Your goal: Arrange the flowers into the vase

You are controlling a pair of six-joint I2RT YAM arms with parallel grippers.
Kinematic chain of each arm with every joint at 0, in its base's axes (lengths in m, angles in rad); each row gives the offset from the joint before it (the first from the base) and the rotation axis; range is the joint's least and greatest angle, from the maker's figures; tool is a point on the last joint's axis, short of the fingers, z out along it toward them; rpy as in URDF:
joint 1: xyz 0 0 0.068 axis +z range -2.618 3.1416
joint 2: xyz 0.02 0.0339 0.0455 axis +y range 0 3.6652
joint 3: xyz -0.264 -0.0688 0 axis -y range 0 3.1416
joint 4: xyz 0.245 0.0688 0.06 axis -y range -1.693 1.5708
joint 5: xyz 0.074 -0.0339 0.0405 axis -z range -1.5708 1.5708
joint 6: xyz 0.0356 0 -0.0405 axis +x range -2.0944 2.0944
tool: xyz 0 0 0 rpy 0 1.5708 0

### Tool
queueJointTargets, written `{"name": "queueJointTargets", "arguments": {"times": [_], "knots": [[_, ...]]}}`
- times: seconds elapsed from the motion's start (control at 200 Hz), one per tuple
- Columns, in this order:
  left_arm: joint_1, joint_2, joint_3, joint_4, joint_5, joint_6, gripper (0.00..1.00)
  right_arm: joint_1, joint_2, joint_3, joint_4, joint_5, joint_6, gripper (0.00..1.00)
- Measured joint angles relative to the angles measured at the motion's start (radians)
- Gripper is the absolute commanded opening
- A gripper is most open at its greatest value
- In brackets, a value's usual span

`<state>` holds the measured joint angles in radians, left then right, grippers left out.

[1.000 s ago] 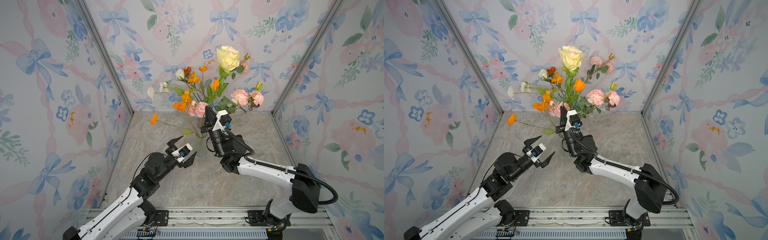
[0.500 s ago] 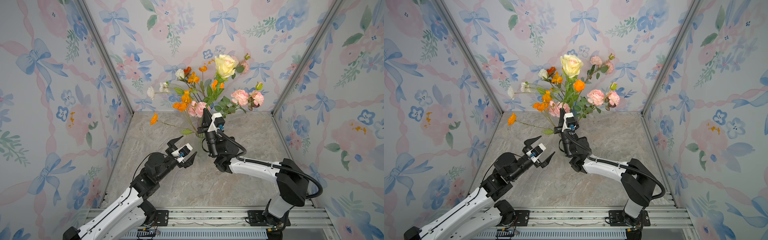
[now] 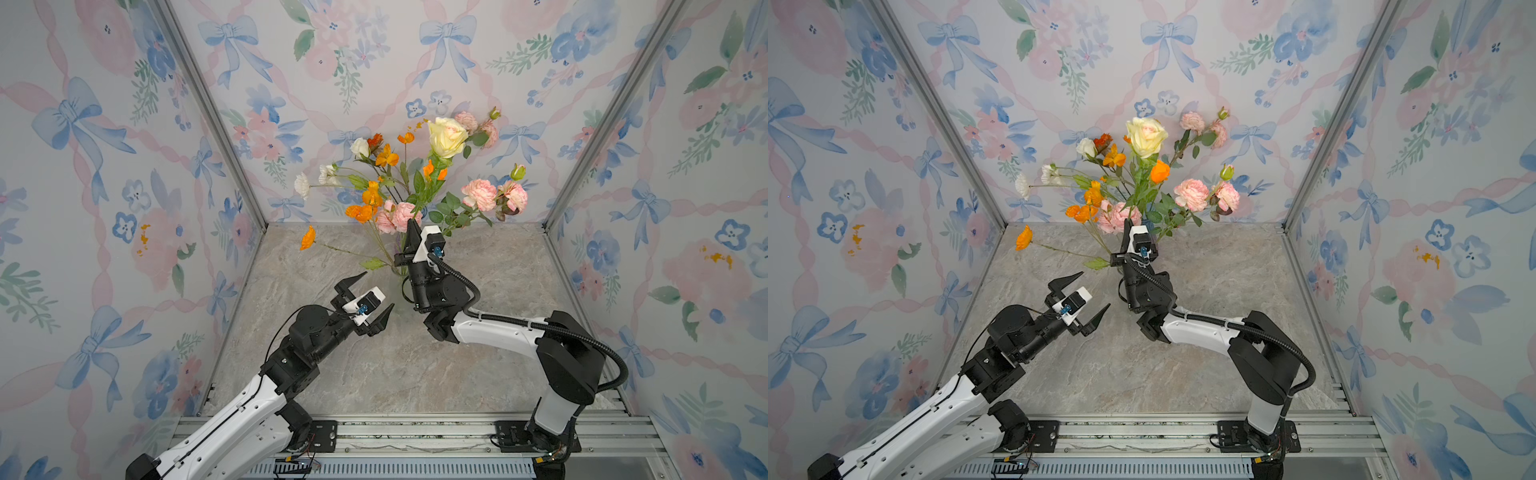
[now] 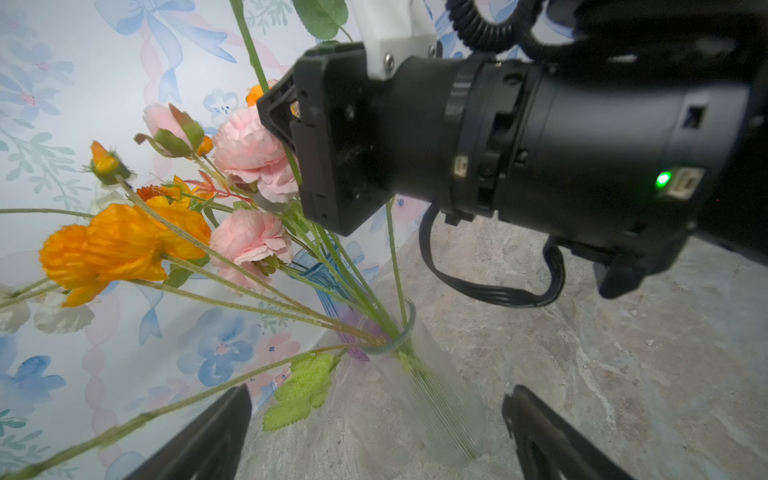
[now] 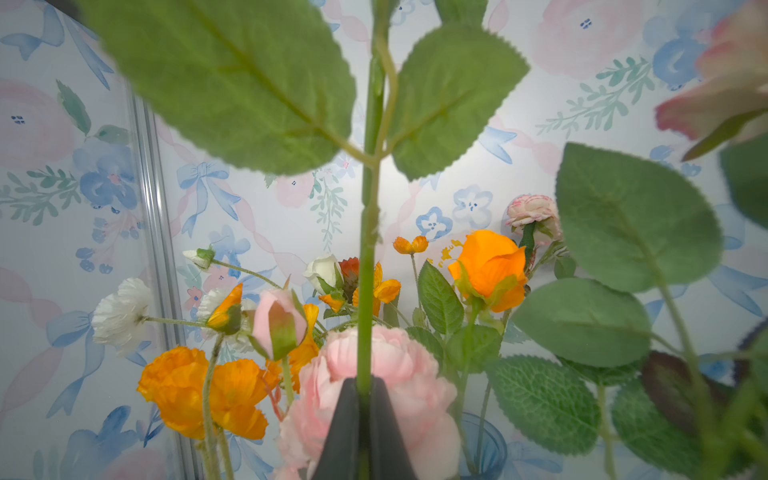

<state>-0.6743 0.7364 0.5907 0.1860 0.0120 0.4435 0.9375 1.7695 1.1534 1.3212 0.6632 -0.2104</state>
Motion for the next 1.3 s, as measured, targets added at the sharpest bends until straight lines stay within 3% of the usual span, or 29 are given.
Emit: {"name": "queueJointTargets", "arguments": {"times": [0.25, 0.92, 1.065, 1.18, 1.3], "knots": [[0.000, 0.000, 0.000, 0.000, 0.004, 0.000, 0.98, -0.002, 0.036, -0.035, 0.002, 0.004, 0.045, 0.00], [0.000, 0.000, 0.000, 0.000, 0.008, 0.000, 0.98, 0.029, 0.049, -0.122, 0.008, 0.031, 0.050, 0.25], [0.000, 0.000, 0.000, 0.000, 0.011, 0.000, 0.98, 0.044, 0.048, -0.137, 0.008, 0.047, 0.034, 0.41], [0.000, 0.000, 0.000, 0.000, 0.011, 0.000, 0.98, 0.060, 0.040, -0.153, 0.006, 0.069, 0.010, 0.68], [0.000, 0.000, 0.000, 0.000, 0.011, 0.000, 0.98, 0.100, -0.007, -0.209, 0.009, 0.103, -0.026, 0.88]]}}
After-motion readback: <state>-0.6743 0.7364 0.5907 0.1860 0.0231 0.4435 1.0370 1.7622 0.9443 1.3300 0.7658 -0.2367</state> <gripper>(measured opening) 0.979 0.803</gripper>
